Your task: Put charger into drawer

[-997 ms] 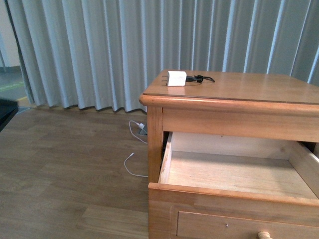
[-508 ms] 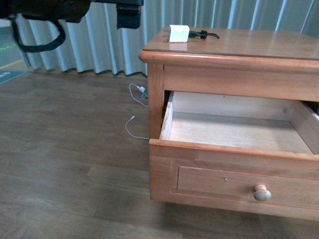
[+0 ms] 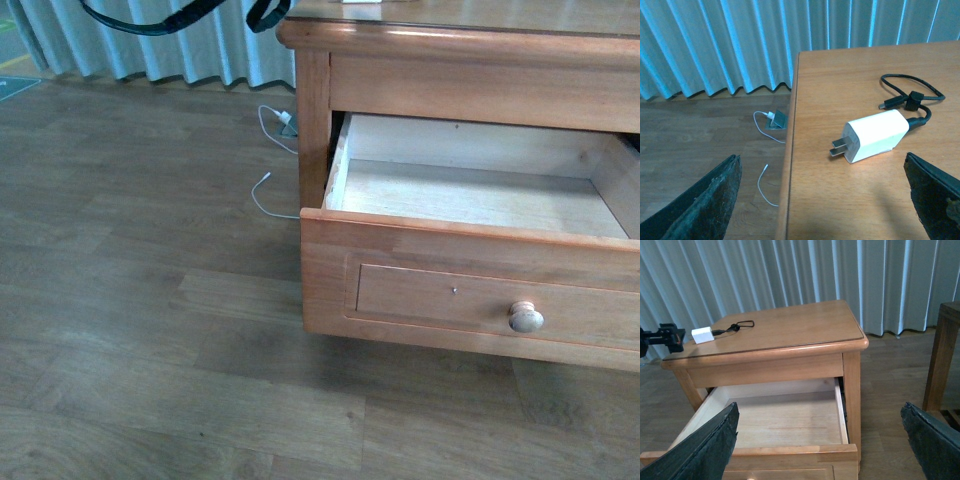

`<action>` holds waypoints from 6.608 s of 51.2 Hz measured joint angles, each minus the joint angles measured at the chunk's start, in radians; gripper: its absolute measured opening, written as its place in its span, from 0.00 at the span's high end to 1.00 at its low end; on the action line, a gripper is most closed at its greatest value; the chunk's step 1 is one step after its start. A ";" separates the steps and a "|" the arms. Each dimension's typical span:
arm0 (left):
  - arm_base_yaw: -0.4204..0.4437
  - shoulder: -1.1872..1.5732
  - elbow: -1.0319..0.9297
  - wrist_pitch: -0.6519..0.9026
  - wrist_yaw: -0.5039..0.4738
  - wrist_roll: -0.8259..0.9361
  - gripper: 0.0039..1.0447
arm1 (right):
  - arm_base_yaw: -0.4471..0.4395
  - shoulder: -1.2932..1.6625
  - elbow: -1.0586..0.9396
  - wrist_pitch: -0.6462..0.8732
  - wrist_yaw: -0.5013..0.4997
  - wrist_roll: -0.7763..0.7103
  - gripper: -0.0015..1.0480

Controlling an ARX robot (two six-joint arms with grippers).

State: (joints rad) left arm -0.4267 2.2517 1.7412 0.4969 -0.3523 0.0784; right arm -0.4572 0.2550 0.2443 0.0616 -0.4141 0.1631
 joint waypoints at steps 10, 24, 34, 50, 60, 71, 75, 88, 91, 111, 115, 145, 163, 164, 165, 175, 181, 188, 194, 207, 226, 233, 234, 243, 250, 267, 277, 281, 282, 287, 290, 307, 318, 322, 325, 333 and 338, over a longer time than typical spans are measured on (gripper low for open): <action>-0.008 0.139 0.169 -0.043 -0.017 0.000 0.05 | 0.000 0.000 0.000 0.000 0.000 0.000 0.08; -0.013 0.285 0.422 -0.138 -0.004 0.000 0.05 | 0.000 0.000 0.000 0.000 0.000 0.000 0.08; -0.014 0.375 0.616 -0.292 0.066 -0.035 0.05 | 0.000 0.000 0.000 0.000 0.000 0.000 0.08; -0.011 0.413 0.710 -0.386 0.116 -0.102 0.15 | 0.000 0.000 0.000 0.000 0.000 0.000 0.08; -0.009 0.409 0.689 -0.362 0.116 -0.103 0.47 | 0.000 0.000 0.000 0.000 0.000 0.000 0.08; -0.007 0.343 0.554 -0.263 0.087 -0.110 0.76 | 0.000 0.000 0.000 0.000 0.000 0.000 0.08; -0.005 0.309 0.483 -0.215 0.079 -0.111 0.77 | 0.000 0.000 0.000 0.000 0.000 0.000 0.08; 0.001 0.087 0.137 -0.048 0.060 -0.108 0.77 | 0.000 0.000 0.000 0.000 0.000 0.000 0.08; 0.002 0.020 0.054 -0.019 0.062 -0.108 0.77 | 0.000 0.000 0.000 0.000 0.000 0.000 0.08; 0.018 -0.514 -0.552 -0.001 0.175 -0.109 0.77 | 0.000 0.000 0.000 0.000 0.000 0.000 0.08; 0.019 -0.601 -0.641 -0.021 0.202 -0.108 0.77 | 0.000 0.000 0.000 0.000 0.000 0.000 0.08; -0.072 -0.795 -0.890 -0.245 0.446 -0.232 0.77 | 0.000 0.000 0.000 0.000 0.000 0.000 0.08; -0.050 -0.510 -0.703 -0.148 0.621 -0.298 0.77 | 0.000 0.000 0.000 0.000 0.000 0.000 0.08; -0.050 -0.494 -0.689 -0.147 0.630 -0.301 0.77 | 0.000 0.000 0.000 0.000 0.000 0.000 0.08; -0.050 -0.478 -0.675 -0.145 0.635 -0.303 0.77 | 0.000 0.000 0.000 0.000 0.000 0.000 0.08; -0.054 -0.340 -0.550 -0.132 0.682 -0.329 0.77 | 0.000 0.000 0.000 0.000 0.000 0.000 0.08; -0.068 -0.264 -0.481 -0.141 0.724 -0.327 0.77 | 0.000 0.000 0.000 0.000 0.000 0.000 0.08; -0.082 -0.182 -0.398 -0.167 0.742 -0.326 0.77 | 0.000 0.000 -0.001 0.000 0.000 0.000 0.08; -0.091 -0.130 -0.348 -0.169 0.757 -0.331 0.77 | 0.000 0.000 -0.001 0.000 0.000 0.000 0.08; -0.098 -0.105 -0.328 -0.163 0.775 -0.342 0.55 | 0.000 0.000 -0.001 0.000 0.000 0.000 0.08; -0.021 -0.269 -0.471 -0.155 0.510 -0.354 0.06 | 0.000 0.000 -0.001 0.000 0.000 0.000 0.08; 0.034 -0.409 -0.572 -0.145 0.428 -0.347 0.05 | 0.000 0.000 -0.001 0.000 0.000 0.000 0.08; 0.042 -0.436 -0.592 -0.143 0.406 -0.340 0.05 | 0.000 0.000 -0.001 0.000 0.000 0.000 0.08; 0.089 -0.690 -0.766 -0.137 0.303 -0.278 0.05 | 0.000 0.000 -0.001 0.000 0.000 0.000 0.08; 0.125 -0.921 -0.895 -0.150 0.212 -0.218 0.05 | 0.000 0.000 -0.001 0.000 0.000 0.000 0.08; 0.207 -1.468 -1.186 -0.303 -0.025 -0.148 0.05 | 0.000 0.000 -0.001 0.000 0.000 0.000 0.08; 0.187 -1.801 -1.322 -0.504 -0.109 -0.133 0.05 | 0.000 0.000 -0.001 0.000 0.000 0.000 0.08; 0.180 -1.820 -1.325 -0.510 -0.109 -0.132 0.05 | 0.000 0.000 -0.001 0.000 -0.001 0.000 0.08; 0.180 -1.820 -1.326 -0.510 -0.109 -0.132 0.05 | 0.000 0.000 -0.001 0.000 -0.001 0.000 0.08; 0.180 -1.820 -1.326 -0.510 -0.109 -0.132 0.05 | 0.000 0.000 -0.001 0.000 0.000 0.000 0.08; 0.180 -1.821 -1.326 -0.510 -0.109 -0.133 0.05 | 0.000 0.000 -0.001 0.000 0.000 0.000 0.08; 0.420 -1.965 -1.528 -0.431 0.341 -0.089 0.68 | 0.000 0.000 -0.001 0.000 0.000 0.000 0.08; 0.424 -2.077 -1.611 -0.471 0.349 -0.085 0.96 | 0.000 0.000 -0.001 0.000 -0.003 0.000 0.08; 0.424 -2.150 -1.633 -0.510 0.352 -0.085 0.96 | 0.000 0.000 -0.001 0.000 -0.003 0.000 0.08; 0.424 -2.163 -1.638 -0.510 0.350 -0.085 0.96 | 0.000 0.000 -0.001 0.000 -0.003 0.000 0.08; 0.424 -2.182 -1.665 -0.510 0.351 -0.085 0.96 | 0.000 0.000 -0.001 0.000 -0.003 0.000 0.08; 0.424 -2.192 -1.676 -0.509 0.351 -0.085 0.96 | 0.000 0.000 -0.001 0.000 -0.003 0.000 0.08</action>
State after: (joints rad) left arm -0.0029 0.0593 0.0650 -0.0124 -0.0010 -0.0071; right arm -0.4576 0.2550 0.2436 0.0616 -0.4171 0.1631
